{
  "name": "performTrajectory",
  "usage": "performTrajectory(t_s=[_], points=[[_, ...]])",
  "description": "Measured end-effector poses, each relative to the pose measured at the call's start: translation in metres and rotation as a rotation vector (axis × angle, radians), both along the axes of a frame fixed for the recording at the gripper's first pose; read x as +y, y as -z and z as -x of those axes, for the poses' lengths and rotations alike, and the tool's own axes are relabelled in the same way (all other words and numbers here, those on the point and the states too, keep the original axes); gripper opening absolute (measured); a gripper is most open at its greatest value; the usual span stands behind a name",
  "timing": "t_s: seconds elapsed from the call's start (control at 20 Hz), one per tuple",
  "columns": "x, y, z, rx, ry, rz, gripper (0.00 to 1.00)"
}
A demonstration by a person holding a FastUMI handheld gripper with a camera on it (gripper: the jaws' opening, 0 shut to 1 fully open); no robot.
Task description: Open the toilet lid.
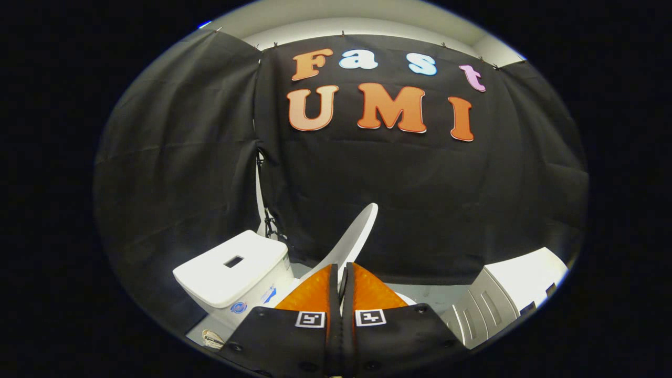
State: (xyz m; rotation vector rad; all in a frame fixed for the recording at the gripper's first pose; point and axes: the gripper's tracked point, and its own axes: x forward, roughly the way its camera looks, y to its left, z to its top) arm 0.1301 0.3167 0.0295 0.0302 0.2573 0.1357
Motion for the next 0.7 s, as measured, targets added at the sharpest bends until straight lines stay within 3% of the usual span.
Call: performTrajectory(t_s=[0.7], points=[[0.111,-0.037,-0.004,-0.074,-0.120,0.097,0.07]])
